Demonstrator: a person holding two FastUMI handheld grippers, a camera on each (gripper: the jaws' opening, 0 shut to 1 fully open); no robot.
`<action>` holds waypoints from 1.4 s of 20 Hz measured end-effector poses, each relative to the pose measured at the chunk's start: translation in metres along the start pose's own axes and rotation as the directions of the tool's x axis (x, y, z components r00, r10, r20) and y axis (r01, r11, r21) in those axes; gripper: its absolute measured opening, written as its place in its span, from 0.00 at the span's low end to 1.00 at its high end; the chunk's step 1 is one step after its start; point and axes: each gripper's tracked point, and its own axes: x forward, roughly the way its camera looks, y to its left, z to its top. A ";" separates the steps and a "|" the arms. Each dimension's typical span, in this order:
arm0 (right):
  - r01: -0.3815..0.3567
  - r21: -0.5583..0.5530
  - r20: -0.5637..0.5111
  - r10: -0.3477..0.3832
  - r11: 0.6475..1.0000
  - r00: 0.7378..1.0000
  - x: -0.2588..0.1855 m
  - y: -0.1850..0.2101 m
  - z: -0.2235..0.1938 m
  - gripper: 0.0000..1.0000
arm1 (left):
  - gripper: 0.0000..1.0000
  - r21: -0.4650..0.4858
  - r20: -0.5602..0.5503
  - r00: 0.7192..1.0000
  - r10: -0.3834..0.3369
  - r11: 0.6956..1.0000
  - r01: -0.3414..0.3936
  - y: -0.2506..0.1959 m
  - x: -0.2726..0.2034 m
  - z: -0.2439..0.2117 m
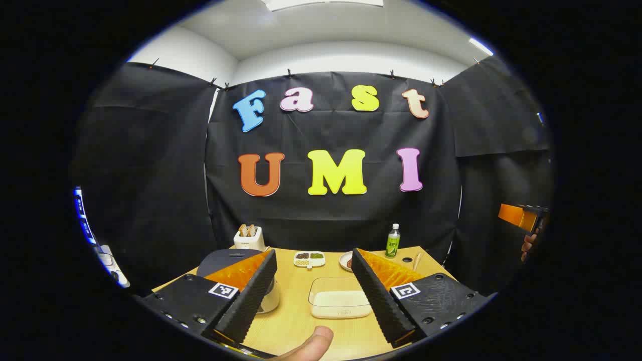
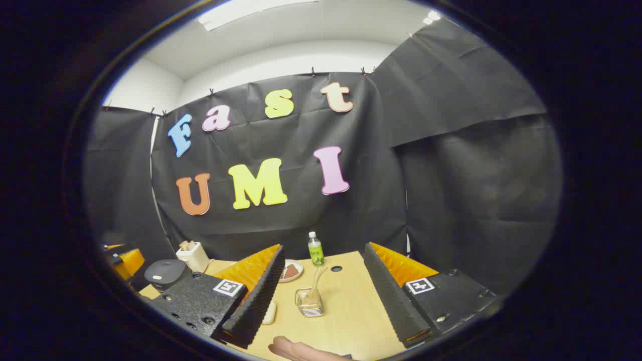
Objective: Close the left gripper, press the button to open the rice cooker; take a wooden spoon from the chopstick holder with the right hand, scoop a spoonful of rice and pour it into the rice cooker, then put the wooden spoon back into the chopstick holder.
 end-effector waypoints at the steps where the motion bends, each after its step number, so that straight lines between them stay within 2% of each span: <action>1: 0.002 -0.021 0.006 -0.002 1.000 1.000 -0.004 0.006 0.005 0.98 | 0.95 0.001 0.003 1.000 0.012 1.000 -0.012 0.013 -0.001 0.005; 4: 0.000 -0.070 0.016 0.001 0.998 1.000 -0.013 0.022 0.020 1.00 | 0.95 -0.008 0.005 0.999 0.032 0.999 -0.032 0.052 0.003 0.014; 8: 0.000 -0.071 0.016 0.001 0.997 1.000 -0.016 0.038 0.028 0.99 | 0.95 -0.061 0.005 0.999 0.047 0.997 -0.046 0.094 -0.002 0.021; 12: 0.010 -0.081 0.020 -0.008 0.997 1.000 -0.012 0.049 0.024 1.00 | 0.94 -0.066 0.038 0.996 0.078 0.995 -0.075 0.124 -0.008 0.028; 19: 0.000 -0.090 0.001 0.000 0.996 1.000 -0.013 0.057 0.015 0.99 | 0.94 -0.037 0.047 0.997 0.058 0.998 -0.056 0.130 -0.005 0.029; 24: 0.005 -0.099 0.010 -0.004 0.995 1.000 -0.011 0.048 0.005 1.00 | 0.94 -0.005 0.045 0.996 0.079 0.997 -0.079 0.134 0.008 0.020; 27: -0.006 -0.101 0.003 0.006 0.995 1.000 -0.014 0.046 -0.006 1.00 | 0.94 0.022 0.059 0.997 0.048 0.999 -0.049 0.126 0.015 0.014; 28: -0.009 -0.100 0.001 0.010 0.995 1.000 -0.015 0.044 -0.009 1.00 | 0.75 0.026 0.057 0.997 0.041 0.999 -0.043 0.128 0.018 0.011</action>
